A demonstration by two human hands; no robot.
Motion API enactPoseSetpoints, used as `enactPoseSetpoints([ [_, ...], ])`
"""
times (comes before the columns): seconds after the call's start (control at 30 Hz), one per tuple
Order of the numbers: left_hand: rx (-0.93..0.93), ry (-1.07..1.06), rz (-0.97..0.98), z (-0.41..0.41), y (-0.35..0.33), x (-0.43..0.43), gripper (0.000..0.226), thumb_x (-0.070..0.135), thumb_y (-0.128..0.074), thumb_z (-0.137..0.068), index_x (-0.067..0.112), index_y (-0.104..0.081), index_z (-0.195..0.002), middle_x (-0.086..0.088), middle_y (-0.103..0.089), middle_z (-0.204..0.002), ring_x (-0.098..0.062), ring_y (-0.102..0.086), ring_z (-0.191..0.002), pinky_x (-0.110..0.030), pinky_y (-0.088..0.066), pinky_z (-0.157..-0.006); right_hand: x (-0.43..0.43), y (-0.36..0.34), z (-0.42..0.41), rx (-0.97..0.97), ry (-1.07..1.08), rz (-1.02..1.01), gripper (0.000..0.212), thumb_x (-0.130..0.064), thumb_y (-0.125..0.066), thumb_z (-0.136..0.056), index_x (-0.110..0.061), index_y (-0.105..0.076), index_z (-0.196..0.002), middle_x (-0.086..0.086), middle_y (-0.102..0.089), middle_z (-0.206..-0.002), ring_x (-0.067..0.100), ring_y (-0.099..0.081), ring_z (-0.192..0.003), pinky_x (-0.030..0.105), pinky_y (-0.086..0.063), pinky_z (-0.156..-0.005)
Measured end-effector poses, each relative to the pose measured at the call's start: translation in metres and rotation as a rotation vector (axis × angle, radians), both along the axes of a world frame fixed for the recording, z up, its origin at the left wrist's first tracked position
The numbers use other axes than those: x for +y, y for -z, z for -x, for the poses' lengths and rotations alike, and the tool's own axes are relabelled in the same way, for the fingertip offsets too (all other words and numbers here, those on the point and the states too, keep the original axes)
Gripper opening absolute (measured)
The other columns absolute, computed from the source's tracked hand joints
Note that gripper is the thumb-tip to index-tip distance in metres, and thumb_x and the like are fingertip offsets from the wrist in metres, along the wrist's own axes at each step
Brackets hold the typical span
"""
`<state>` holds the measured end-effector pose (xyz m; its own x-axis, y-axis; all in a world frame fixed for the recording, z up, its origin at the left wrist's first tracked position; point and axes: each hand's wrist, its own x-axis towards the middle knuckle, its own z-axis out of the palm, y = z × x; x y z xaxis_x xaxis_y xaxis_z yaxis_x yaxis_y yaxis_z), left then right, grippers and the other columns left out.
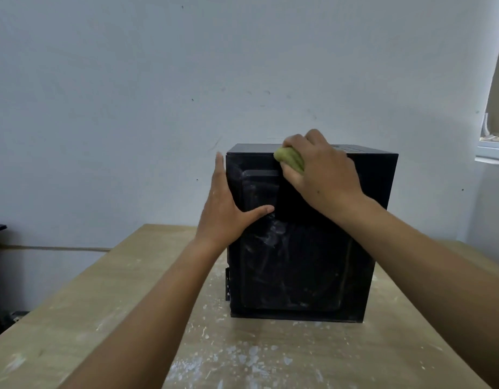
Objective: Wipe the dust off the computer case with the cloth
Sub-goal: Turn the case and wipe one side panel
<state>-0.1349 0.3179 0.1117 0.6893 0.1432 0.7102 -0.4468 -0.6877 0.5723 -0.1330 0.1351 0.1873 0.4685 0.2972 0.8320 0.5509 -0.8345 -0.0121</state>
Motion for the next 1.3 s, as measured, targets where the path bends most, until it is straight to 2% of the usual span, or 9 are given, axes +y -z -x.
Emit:
enactPoseSetpoints([
  [0.2, 0.011, 0.050, 0.246, -0.001, 0.035, -0.021, 0.115, 0.051, -0.088, -0.060, 0.028, -0.019, -0.150, 0.009, -0.040, -0.145, -0.008, -0.042, -0.131, -0.036, -0.043, -0.108, 0.006, 0.032, 0.008, -0.062, -0.020, 0.073, 0.032, -0.028, -0.065, -0.088, -0.017, -0.059, -0.117, 0.005, -0.055, -0.102, 0.020, -0.054, -0.066, 0.025, -0.032, -0.050],
  [0.4, 0.101, 0.089, 0.307, -0.003, 0.053, -0.019, 0.117, 0.049, -0.090, -0.058, 0.026, -0.020, -0.148, 0.007, -0.046, -0.140, -0.012, -0.050, -0.126, -0.036, -0.049, -0.103, -0.012, 0.085, 0.013, 0.060, -0.020, 0.299, 0.030, -0.031, -0.070, -0.083, -0.022, -0.061, -0.111, 0.000, -0.054, -0.097, 0.019, -0.059, -0.066, 0.029, -0.044, -0.040],
  [0.47, 0.122, 0.081, 0.329, -0.003, 0.055, -0.019, 0.115, 0.049, -0.090, -0.057, 0.024, -0.023, -0.147, 0.007, -0.049, -0.135, -0.012, -0.051, -0.123, -0.031, -0.050, -0.100, -0.017, 0.084, 0.012, 0.060, -0.013, 0.287, 0.032, -0.031, -0.070, -0.083, -0.023, -0.061, -0.112, 0.000, -0.054, -0.096, 0.018, -0.058, -0.066, 0.030, -0.045, -0.041],
  [0.63, 0.164, 0.053, 0.381, -0.003, 0.056, -0.020, 0.103, 0.048, -0.090, -0.058, 0.020, -0.034, -0.140, 0.013, -0.050, -0.120, -0.005, -0.053, -0.108, -0.002, -0.044, -0.072, -0.014, 0.043, 0.006, -0.028, -0.005, 0.198, 0.035, -0.033, -0.064, -0.088, -0.020, -0.057, -0.120, 0.004, -0.052, -0.103, 0.020, -0.056, -0.070, 0.029, -0.042, -0.050],
  [0.73, 0.172, 0.044, 0.380, -0.003, 0.055, -0.020, 0.102, 0.049, -0.089, -0.059, 0.019, -0.035, -0.140, 0.011, -0.050, -0.124, -0.006, -0.051, -0.111, -0.009, -0.043, -0.081, -0.006, 0.018, 0.003, -0.061, -0.005, 0.114, 0.034, -0.035, -0.058, -0.092, -0.019, -0.056, -0.122, 0.005, -0.052, -0.107, 0.022, -0.052, -0.072, 0.029, -0.039, -0.055],
  [0.83, 0.188, 0.037, 0.375, -0.002, 0.054, -0.020, 0.098, 0.047, -0.089, -0.060, 0.019, -0.036, -0.138, 0.013, -0.048, -0.119, -0.005, -0.049, -0.107, -0.004, -0.041, -0.073, 0.003, 0.010, -0.001, -0.080, 0.009, 0.051, 0.031, -0.034, -0.057, -0.093, -0.018, -0.056, -0.120, 0.005, -0.052, -0.107, 0.018, -0.043, -0.070, 0.028, -0.031, -0.055],
  [1.03, 0.180, 0.037, 0.377, -0.002, 0.054, -0.021, 0.096, 0.047, -0.090, -0.060, 0.020, -0.038, -0.136, 0.011, -0.051, -0.120, -0.005, -0.052, -0.106, -0.004, -0.042, -0.067, 0.010, 0.037, -0.001, -0.143, -0.040, 0.053, 0.030, -0.025, -0.068, -0.085, -0.015, -0.060, -0.112, 0.007, -0.055, -0.098, 0.023, -0.057, -0.066, 0.026, -0.039, -0.047],
  [1.17, 0.167, 0.040, 0.377, -0.002, 0.054, -0.020, 0.093, 0.043, -0.091, -0.060, 0.020, -0.040, -0.134, 0.013, -0.053, -0.115, -0.002, -0.056, -0.100, -0.005, -0.046, -0.067, 0.012, 0.056, 0.002, -0.131, -0.054, 0.128, 0.031, -0.022, -0.070, -0.082, -0.014, -0.060, -0.111, 0.007, -0.055, -0.097, 0.020, -0.056, -0.066, 0.030, -0.047, -0.044],
  [1.3, 0.159, 0.041, 0.376, -0.003, 0.056, -0.019, 0.089, 0.034, -0.091, -0.063, 0.020, -0.041, -0.135, 0.020, -0.052, -0.106, 0.009, -0.052, -0.093, -0.002, -0.045, -0.067, 0.015, 0.088, 0.004, -0.081, -0.025, 0.223, 0.039, -0.023, -0.080, -0.071, -0.015, -0.062, -0.105, 0.005, -0.055, -0.091, 0.020, -0.055, -0.059, 0.027, -0.042, -0.036],
])
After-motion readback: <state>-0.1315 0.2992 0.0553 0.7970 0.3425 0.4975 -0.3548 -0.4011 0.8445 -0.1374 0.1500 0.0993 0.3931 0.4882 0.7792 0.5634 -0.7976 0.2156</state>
